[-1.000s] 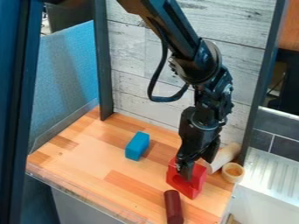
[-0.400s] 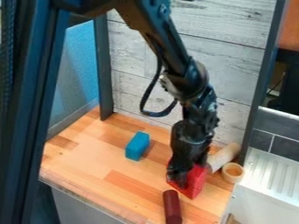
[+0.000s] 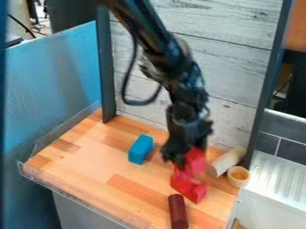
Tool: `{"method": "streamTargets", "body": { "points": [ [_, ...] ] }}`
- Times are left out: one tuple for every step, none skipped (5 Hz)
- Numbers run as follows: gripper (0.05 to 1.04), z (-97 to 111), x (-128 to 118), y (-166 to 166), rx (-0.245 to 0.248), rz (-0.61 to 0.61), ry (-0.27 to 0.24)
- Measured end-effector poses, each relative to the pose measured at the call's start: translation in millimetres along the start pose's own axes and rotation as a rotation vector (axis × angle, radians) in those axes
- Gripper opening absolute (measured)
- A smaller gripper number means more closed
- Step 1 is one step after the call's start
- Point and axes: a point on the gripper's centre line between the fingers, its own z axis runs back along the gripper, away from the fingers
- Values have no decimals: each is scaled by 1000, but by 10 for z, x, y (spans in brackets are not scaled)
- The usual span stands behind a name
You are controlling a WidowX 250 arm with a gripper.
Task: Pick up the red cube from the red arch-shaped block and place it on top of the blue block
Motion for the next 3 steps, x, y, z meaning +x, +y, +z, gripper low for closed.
{"method": "streamTargets", "body": {
  "points": [
    [620, 101, 284, 109, -20, -63, 77],
    [620, 133, 504, 162, -17, -146, 144],
    [620, 42, 609, 251, 21, -297, 163]
  ]
}}
